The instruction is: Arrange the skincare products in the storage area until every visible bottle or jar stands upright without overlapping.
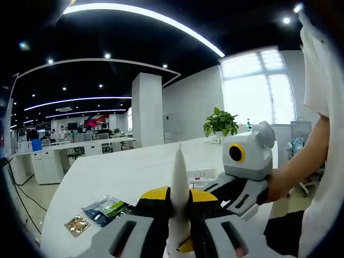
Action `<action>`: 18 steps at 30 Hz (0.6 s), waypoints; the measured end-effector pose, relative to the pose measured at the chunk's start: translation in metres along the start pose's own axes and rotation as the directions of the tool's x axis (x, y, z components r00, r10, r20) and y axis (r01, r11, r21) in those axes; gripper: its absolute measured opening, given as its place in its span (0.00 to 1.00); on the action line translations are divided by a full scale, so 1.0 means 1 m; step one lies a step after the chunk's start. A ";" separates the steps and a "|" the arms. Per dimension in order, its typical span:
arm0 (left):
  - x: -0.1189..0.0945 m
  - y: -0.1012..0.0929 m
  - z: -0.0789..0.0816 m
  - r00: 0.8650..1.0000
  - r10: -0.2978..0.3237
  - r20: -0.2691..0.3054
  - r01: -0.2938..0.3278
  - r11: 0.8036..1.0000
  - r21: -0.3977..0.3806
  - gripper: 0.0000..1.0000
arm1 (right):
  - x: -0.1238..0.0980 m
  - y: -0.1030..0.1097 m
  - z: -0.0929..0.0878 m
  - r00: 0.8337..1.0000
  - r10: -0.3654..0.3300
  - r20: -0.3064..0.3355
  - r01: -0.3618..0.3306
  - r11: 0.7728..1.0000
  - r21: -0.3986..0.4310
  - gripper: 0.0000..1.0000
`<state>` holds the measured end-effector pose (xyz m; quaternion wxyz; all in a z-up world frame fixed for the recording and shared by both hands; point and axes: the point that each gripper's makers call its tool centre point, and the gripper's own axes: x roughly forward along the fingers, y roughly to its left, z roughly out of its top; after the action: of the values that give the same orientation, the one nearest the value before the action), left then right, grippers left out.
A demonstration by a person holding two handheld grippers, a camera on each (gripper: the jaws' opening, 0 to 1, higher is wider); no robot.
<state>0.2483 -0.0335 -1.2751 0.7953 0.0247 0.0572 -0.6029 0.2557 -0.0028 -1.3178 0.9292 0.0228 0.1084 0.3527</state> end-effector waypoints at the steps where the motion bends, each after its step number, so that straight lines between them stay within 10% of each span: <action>1: 0.000 0.000 0.000 1.000 -0.008 0.003 0.008 1.000 -0.006 0.12 | 0.000 0.000 0.000 1.000 0.003 -0.002 -0.003 1.000 -0.001 0.31; 18: -0.002 -0.012 0.000 0.978 -0.206 -0.031 0.206 0.978 0.013 0.12 | 0.009 0.009 -0.018 0.981 0.147 -0.129 -0.158 0.985 -0.073 0.29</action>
<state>0.2363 -0.0352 -1.2748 0.7275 0.0339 0.0662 -0.6821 0.2524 0.0097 -1.3359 0.8911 -0.0294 0.1484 0.4278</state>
